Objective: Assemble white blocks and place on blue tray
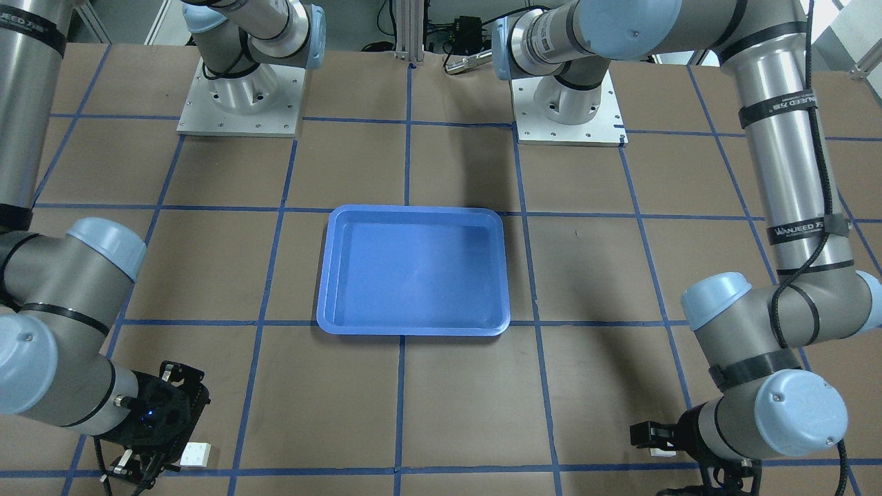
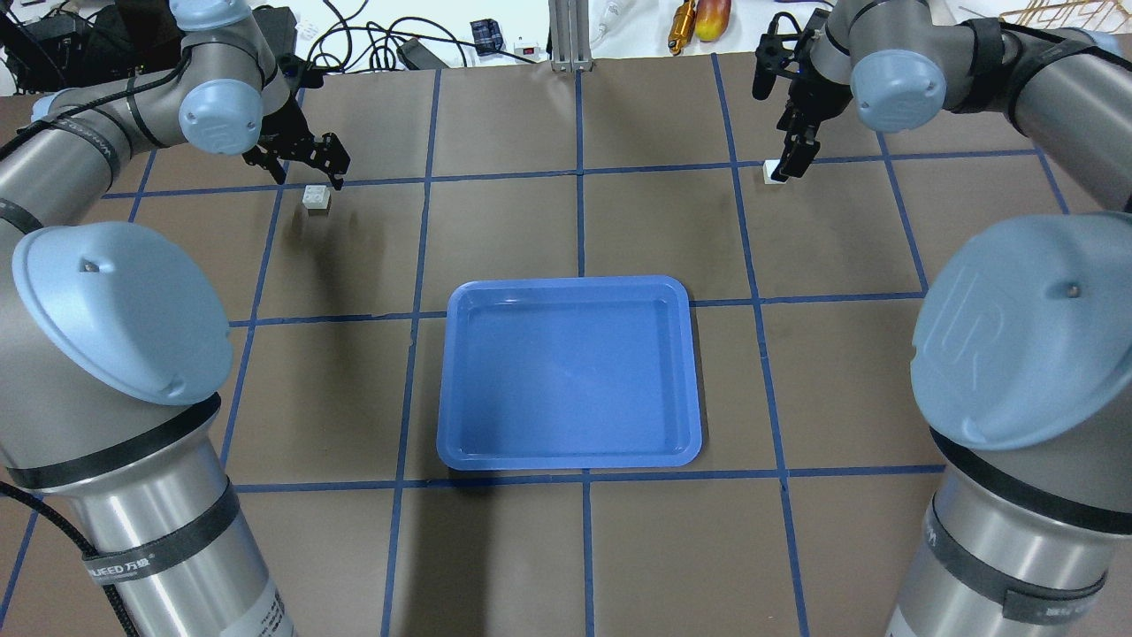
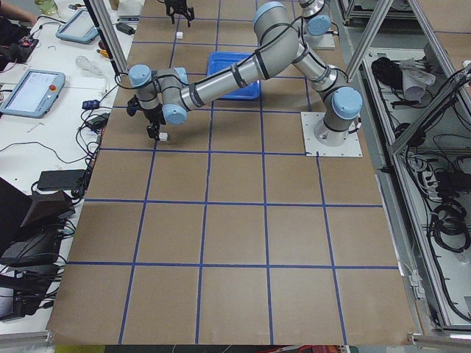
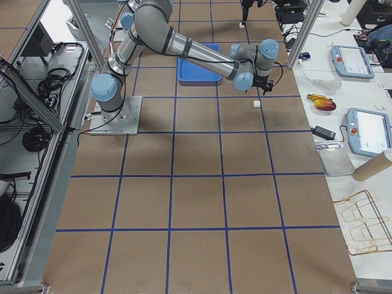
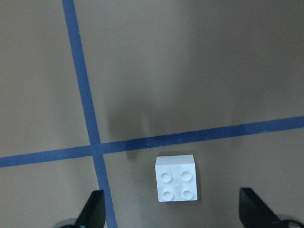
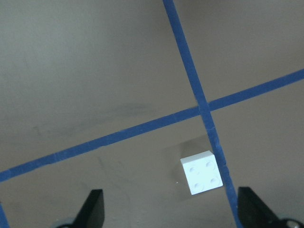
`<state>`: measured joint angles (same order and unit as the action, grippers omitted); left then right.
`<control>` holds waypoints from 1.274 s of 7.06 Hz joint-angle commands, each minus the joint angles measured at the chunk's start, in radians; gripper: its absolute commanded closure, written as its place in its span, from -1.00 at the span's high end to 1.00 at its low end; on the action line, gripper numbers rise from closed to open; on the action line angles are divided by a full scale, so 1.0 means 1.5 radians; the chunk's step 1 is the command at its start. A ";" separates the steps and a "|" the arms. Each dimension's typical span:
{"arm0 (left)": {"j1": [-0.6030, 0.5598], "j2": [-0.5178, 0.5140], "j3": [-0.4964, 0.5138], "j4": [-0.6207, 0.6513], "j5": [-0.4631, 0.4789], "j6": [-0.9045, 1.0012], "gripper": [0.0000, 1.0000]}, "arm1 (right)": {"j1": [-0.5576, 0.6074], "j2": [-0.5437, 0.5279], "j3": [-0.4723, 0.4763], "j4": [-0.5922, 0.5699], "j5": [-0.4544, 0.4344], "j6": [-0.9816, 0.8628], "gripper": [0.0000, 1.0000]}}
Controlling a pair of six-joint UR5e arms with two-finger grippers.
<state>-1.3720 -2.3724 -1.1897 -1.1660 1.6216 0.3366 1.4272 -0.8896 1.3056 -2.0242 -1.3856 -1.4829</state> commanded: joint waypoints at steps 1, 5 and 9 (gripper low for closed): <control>0.000 -0.009 -0.001 0.001 -0.002 -0.004 0.70 | -0.042 0.024 -0.006 0.001 0.084 -0.111 1.00; 0.000 -0.009 0.000 0.005 -0.004 0.005 -0.54 | -0.094 0.066 0.000 0.008 0.236 -0.209 1.00; -0.038 0.065 -0.012 -0.086 -0.052 -0.023 -0.61 | -0.099 0.079 0.013 0.009 0.300 -0.225 0.98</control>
<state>-1.3939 -2.3307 -1.1986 -1.2134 1.5921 0.3252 1.2832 -0.7771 1.3237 -2.0113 -0.9436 -1.8110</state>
